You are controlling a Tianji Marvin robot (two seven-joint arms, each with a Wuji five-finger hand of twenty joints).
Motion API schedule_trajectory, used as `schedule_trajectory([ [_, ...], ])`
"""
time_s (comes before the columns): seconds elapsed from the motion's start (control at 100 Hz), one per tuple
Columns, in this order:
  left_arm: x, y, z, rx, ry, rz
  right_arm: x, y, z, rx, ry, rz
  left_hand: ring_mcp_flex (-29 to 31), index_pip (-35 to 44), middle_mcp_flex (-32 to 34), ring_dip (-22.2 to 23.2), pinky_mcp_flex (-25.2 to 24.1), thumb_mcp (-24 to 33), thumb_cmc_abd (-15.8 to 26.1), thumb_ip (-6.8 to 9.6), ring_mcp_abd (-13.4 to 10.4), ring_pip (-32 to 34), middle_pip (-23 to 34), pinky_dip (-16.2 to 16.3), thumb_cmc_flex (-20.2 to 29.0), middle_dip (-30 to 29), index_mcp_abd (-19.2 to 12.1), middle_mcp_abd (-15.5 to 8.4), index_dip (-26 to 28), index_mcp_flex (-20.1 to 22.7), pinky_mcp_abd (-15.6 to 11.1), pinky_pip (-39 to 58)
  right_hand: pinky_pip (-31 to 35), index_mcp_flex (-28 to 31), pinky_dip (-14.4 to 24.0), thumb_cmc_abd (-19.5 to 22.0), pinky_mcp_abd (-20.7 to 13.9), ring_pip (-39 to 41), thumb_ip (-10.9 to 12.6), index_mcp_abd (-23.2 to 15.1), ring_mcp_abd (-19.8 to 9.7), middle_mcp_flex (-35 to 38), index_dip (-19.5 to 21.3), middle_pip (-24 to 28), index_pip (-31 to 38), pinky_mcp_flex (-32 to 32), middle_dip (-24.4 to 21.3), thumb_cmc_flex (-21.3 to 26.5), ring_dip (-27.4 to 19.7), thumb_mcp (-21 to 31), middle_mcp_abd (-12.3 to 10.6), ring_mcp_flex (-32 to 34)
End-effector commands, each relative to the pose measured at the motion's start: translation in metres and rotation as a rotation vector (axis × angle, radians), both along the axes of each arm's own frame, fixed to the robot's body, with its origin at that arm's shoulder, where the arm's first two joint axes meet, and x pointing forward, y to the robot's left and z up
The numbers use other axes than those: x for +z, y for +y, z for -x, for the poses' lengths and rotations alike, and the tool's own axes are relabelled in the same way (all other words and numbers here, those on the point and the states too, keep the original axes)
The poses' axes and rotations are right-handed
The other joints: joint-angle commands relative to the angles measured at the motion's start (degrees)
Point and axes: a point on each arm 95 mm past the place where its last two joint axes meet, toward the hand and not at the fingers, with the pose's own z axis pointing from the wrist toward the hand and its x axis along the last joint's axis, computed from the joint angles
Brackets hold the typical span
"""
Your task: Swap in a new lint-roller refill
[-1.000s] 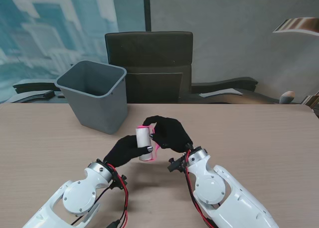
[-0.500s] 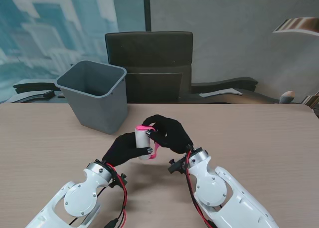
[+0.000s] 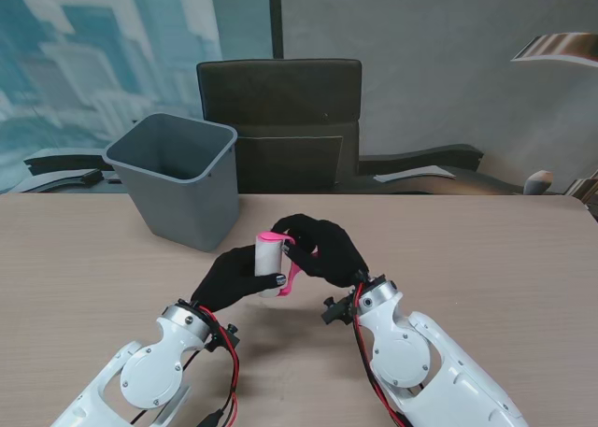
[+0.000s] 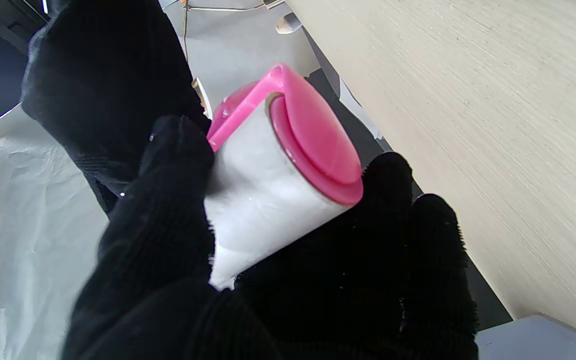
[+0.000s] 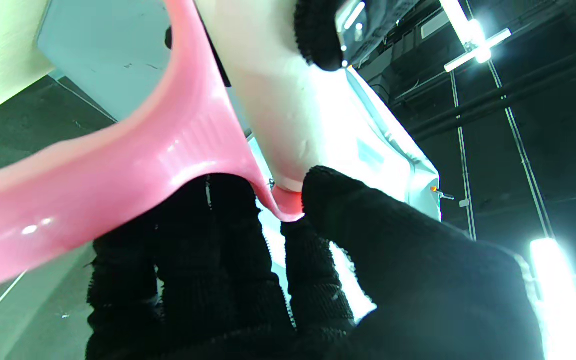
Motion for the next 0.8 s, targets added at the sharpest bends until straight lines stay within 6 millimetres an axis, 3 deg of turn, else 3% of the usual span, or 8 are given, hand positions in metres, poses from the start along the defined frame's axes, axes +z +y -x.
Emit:
schedule_trajectory([
  [0.0,0.009,-0.005,0.0,-0.013,-0.021,0.02,-0.007,0.0,0.004,0.008,0.013,0.014,2.64,9.29,3.75,0.87,0.39,12.23,6.2,3.13,-2.23,1.68,2.54,-0.86,11.5,2.14,-12.56,-5.32,0.1,3.15,-2.0,3.33,-0.7,0.84,0.67,1.09,-2.44,-1.57,3.17,-0.06,-6.37,-2.4,2.4,-0.37,1.57,-1.65,-0.36,-0.41,-0.7,1.57,-1.65,-2.32],
  [0.1,0.009,-0.005,0.002,-0.017,-0.03,0.021,-0.006,-0.002,0.004,-0.003,-0.004,0.023,2.55,9.42,3.63,0.9,0.37,12.33,6.24,3.12,-2.33,1.75,2.61,-0.92,11.42,2.25,-12.69,-5.31,0.21,2.96,-2.09,3.42,-2.39,0.67,0.61,2.13,-2.99,-3.21,5.13,-1.24,-6.54,-6.36,4.68,-0.52,-2.13,-4.76,-0.88,-1.12,-1.25,0.6,-1.9,-6.84],
  [0.34,0.009,-0.005,0.003,-0.026,-0.038,0.021,-0.005,-0.005,0.003,-0.031,-0.042,0.047,2.36,9.77,3.42,1.02,0.23,12.53,6.3,3.09,-2.34,1.96,2.85,-1.05,11.4,2.54,-12.93,-5.36,0.5,2.48,-2.22,3.53,-7.2,0.02,-1.04,2.84,-3.79,-7.29,6.12,-3.14,-7.23,-15.69,6.43,-1.72,-4.72,-12.37,-1.38,-2.51,-3.34,-0.8,-2.28,-17.12],
  [0.42,0.01,-0.005,0.004,-0.03,-0.039,0.023,-0.005,-0.007,0.002,-0.04,-0.052,0.056,2.27,9.89,3.33,1.07,0.15,12.56,6.31,3.06,-2.39,2.01,2.92,-1.1,11.41,2.66,-12.95,-5.43,0.59,2.36,-2.25,3.54,-9.37,-1.12,-2.39,4.29,-4.3,-9.11,6.17,-4.46,-7.52,-18.98,8.22,-2.11,-7.48,-14.58,-1.96,-3.88,-4.93,-4.56,-2.3,-20.05],
  [0.58,0.009,-0.006,0.005,-0.041,-0.043,0.025,-0.006,-0.011,-0.001,-0.048,-0.06,0.07,2.21,10.03,3.29,1.12,0.13,12.6,6.36,3.02,-2.42,2.07,2.98,-1.17,11.4,2.78,-13.03,-5.45,0.72,2.24,-2.23,3.58,-13.0,-2.37,-4.89,6.33,-5.37,-12.85,7.16,-5.75,-7.64,-22.64,11.59,-3.17,-11.83,-18.0,-3.14,-5.88,-7.66,-11.18,-2.75,-23.71],
  [0.79,0.009,-0.006,0.007,-0.054,-0.05,0.026,-0.007,-0.015,-0.006,-0.048,-0.066,0.078,2.26,10.15,3.32,1.18,0.1,12.61,6.39,2.97,-2.48,2.13,3.02,-1.27,11.34,2.91,-13.06,-5.53,0.87,2.22,-2.24,3.61,-17.1,-3.25,-7.85,6.43,-8.02,-16.2,7.6,-6.63,-8.68,-24.25,12.62,-4.1,-12.71,-20.62,-3.92,-6.7,-9.93,-13.16,-3.52,-25.31],
])
